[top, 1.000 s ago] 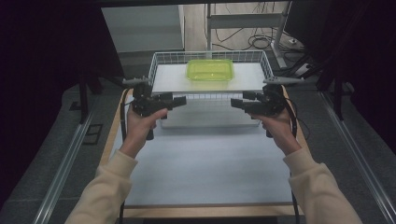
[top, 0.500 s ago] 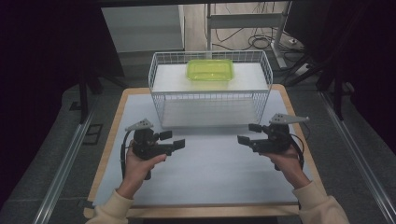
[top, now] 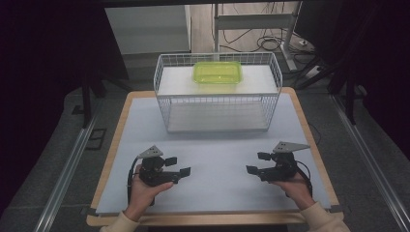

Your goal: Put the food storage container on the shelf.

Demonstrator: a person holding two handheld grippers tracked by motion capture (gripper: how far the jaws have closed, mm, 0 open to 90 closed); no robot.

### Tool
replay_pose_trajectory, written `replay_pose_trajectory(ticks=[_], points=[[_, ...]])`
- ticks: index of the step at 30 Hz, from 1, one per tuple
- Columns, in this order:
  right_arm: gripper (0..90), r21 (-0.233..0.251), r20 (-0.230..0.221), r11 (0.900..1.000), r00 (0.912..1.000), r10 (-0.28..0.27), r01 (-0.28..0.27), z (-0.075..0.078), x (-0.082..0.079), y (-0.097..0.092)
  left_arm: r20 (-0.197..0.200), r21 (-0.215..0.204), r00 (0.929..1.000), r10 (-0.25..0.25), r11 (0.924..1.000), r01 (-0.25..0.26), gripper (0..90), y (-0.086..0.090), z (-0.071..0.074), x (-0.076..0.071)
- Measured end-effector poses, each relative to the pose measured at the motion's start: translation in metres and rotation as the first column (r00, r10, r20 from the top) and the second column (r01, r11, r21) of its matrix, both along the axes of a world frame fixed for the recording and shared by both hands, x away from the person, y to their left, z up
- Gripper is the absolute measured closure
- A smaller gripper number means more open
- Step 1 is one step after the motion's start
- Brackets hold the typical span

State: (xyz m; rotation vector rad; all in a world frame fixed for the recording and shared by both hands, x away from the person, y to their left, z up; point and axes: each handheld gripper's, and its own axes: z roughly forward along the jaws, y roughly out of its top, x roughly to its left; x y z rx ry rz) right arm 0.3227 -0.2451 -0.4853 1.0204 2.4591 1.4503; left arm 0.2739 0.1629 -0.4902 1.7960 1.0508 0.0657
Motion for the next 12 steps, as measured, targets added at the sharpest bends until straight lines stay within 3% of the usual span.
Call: replay_pose_trajectory(ticks=[6,12], points=[[19.9,0.022,0.028,0.9998,0.9996,-0.001,0.0,0.0036,-0.002,0.0003,0.005,-0.002,1.0,-0.004,1.0,0.004,20.2,-0.0008,0.001,0.0003],[19.3,-0.002,0.035,1.0,0.9994,0.001,-0.001,0.0006,-0.0035,0.0015,-0.003,0.0,1.0,0.0,1.0,0.0,20.2,0.001,-0.0036,0.0022]])
